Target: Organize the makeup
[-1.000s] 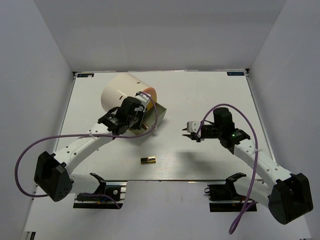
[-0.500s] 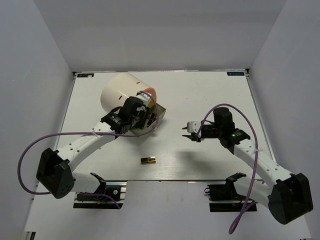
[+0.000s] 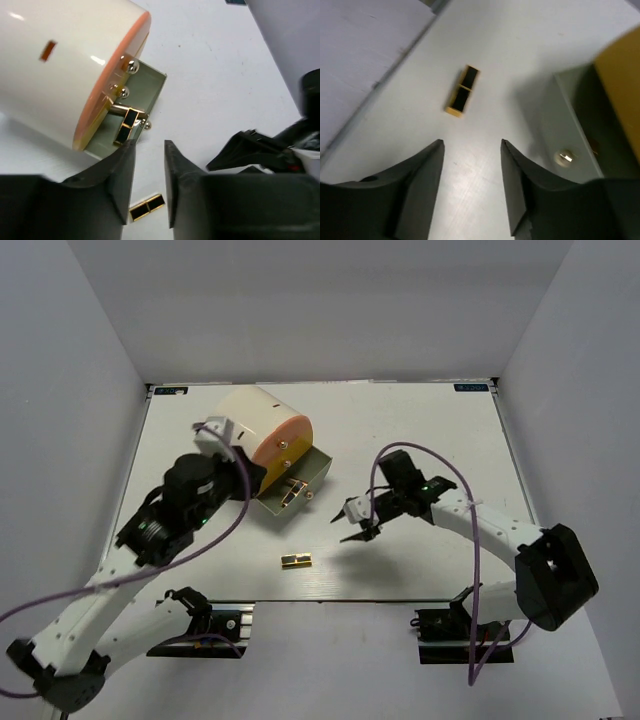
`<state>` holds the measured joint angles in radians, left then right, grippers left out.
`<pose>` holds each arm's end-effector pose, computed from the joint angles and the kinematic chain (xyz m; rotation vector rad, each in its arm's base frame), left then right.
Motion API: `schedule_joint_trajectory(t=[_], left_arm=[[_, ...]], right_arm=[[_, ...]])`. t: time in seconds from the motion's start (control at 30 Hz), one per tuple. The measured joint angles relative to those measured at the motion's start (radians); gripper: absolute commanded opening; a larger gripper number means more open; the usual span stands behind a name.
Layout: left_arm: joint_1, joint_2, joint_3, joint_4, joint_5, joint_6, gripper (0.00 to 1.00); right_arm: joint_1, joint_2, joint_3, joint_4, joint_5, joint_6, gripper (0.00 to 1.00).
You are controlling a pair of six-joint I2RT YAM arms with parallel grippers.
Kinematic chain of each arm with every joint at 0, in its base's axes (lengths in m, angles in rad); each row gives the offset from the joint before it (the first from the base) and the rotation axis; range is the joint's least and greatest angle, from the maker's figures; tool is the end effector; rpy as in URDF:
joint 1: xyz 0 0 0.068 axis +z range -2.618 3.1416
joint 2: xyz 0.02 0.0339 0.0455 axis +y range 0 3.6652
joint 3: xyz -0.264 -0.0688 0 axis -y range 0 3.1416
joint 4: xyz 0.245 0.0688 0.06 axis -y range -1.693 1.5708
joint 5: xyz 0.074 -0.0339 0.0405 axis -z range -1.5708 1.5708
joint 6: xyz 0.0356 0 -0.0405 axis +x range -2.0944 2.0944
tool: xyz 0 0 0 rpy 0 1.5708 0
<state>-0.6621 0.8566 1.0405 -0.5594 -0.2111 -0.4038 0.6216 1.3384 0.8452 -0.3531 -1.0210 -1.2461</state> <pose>0.1451 -0.1037 0.3769 0.1126 1.9676 -0.5004 0.1976 0.1789 0.2379 -1.8895 0.8616 0.8461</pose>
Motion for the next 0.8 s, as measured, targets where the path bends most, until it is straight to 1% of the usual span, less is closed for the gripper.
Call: schedule_joint_trajectory(t=[0.07,0.13,0.23,0.33,0.4,0.57,0.7,0.8], left_arm=[[0.0,-0.099,-0.022,-0.051,-0.023,-0.061,0.52],[0.0,-0.175,-0.04,-0.107,-0.047,-0.111,0.55],[0.0,-0.233,-0.06,-0.2,-0.077,-0.17,0.55],[0.002,-0.245,-0.078,-0.267,-0.096,-0.204,0.55],[0.004,-0.245,-0.09,-0.295,-0.101,-0.217,0.55],[0.005,-0.26,-0.114,-0.33,-0.113,-0.241,0.55],[0.006,-0.286,-0.129,-0.335,-0.121,-0.254,0.55],[0.006,-0.307,-0.139,-0.338,-0.123,-0.263,0.55]], right_arm=[[0.081,0.031,0.0,-0.003,0.014,0.006,0.64],[0.153,0.065,-0.002,0.015,0.045,0.04,0.67],[0.253,0.105,-0.019,0.066,0.116,0.092,0.67],[0.336,0.16,-0.021,0.125,0.208,0.163,0.66],[0.369,0.203,-0.007,0.154,0.264,0.217,0.64],[0.397,0.315,0.063,0.215,0.389,0.339,0.63],[0.415,0.336,0.078,0.272,0.468,0.407,0.63],[0.427,0.349,0.089,0.286,0.499,0.434,0.61]])
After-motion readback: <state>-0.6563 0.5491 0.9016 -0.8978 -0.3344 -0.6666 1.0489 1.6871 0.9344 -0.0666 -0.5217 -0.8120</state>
